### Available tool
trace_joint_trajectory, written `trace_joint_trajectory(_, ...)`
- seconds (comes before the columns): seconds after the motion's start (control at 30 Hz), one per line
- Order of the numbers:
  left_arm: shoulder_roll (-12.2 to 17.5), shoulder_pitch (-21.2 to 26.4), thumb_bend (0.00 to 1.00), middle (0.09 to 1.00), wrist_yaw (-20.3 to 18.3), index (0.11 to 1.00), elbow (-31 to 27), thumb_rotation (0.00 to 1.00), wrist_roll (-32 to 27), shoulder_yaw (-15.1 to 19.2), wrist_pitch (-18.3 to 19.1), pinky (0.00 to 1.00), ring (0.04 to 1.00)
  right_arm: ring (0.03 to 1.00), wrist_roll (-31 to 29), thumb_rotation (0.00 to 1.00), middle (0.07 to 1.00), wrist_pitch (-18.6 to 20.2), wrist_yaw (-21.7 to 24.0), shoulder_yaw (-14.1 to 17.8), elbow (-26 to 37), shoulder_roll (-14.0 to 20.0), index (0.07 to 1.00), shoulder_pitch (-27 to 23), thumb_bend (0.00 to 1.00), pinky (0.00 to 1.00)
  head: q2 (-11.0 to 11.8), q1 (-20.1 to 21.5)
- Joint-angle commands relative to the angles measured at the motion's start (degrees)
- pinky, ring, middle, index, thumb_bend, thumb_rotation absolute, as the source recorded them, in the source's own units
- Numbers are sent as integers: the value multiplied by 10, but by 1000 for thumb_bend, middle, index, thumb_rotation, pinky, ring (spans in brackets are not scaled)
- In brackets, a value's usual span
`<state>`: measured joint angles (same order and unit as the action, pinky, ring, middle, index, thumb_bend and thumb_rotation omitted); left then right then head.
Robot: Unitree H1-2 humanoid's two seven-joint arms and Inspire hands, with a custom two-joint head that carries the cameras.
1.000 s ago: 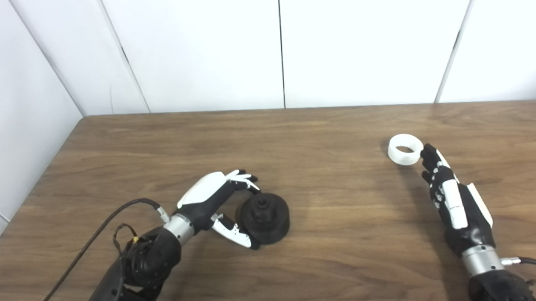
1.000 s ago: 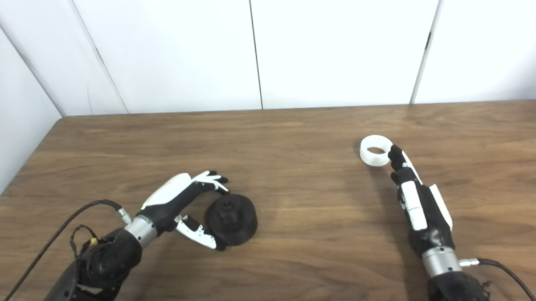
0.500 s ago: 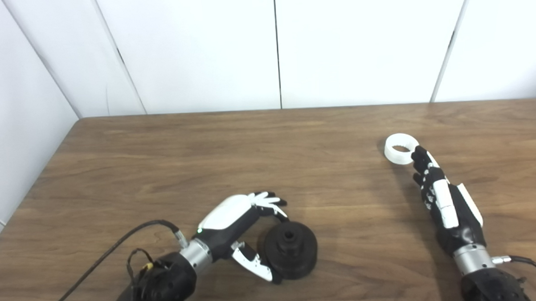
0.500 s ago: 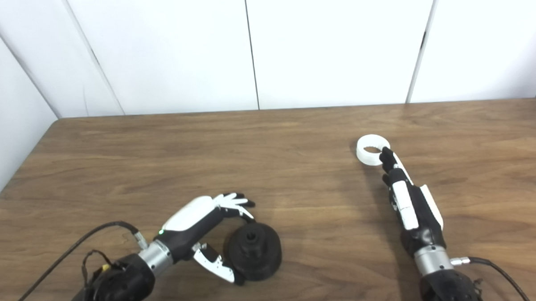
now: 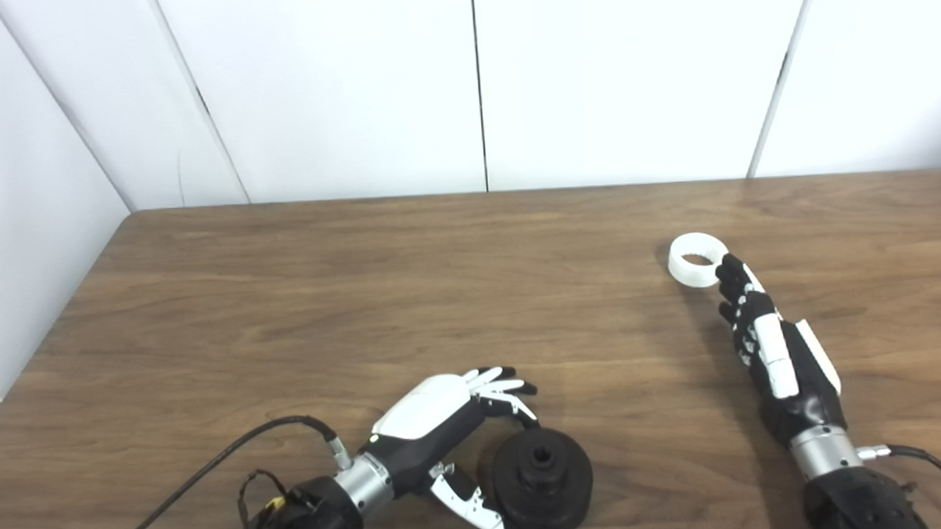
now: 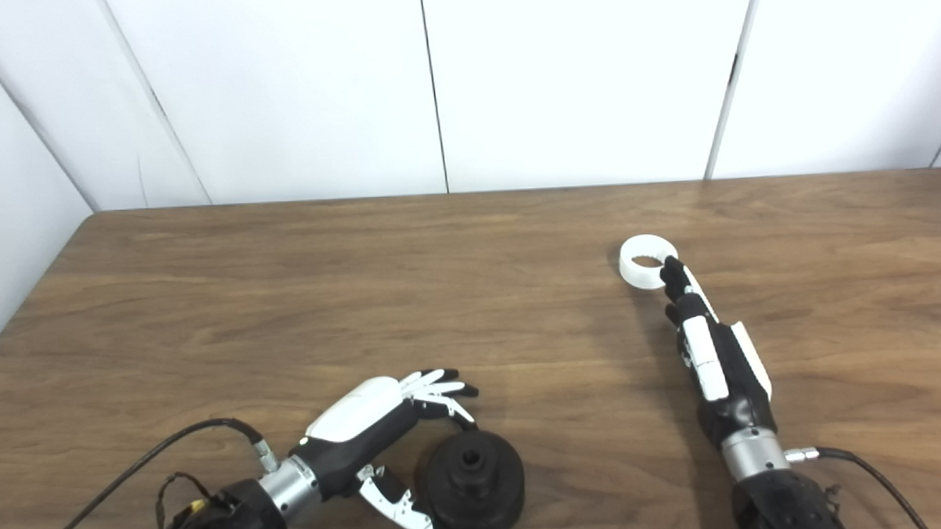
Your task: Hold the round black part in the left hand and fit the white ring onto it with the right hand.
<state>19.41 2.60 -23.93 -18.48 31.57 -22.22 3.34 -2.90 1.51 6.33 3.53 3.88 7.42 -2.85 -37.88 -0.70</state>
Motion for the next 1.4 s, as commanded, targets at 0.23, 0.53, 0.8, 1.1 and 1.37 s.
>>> trace_joint_trajectory(0.23,4,13,805,915,3,603,-14,255,-1,7,-17,998,990,952,57,713,933,-13,-40,21,27,25,885,-59,605,900,-3,3)
trace_joint_trajectory(0.53,4,13,812,913,3,605,-6,254,-1,11,-19,999,989,931,235,361,881,-11,-84,-10,-15,106,739,-174,835,937,-2,7)
trace_joint_trajectory(0.8,1,14,819,910,7,602,1,254,-3,15,-27,1000,987,925,264,295,868,-19,-92,-37,-105,122,696,-231,898,906,-1,10)
trace_joint_trajectory(1.1,-1,13,827,909,8,601,8,257,-8,18,-34,1000,986,932,252,286,867,-21,-98,-42,-190,117,667,-260,951,914,5,12)
trace_joint_trajectory(1.37,-2,15,823,909,8,604,10,255,-4,17,-36,999,987,925,257,302,863,-24,-98,-49,-231,127,690,-280,1000,901,9,14)
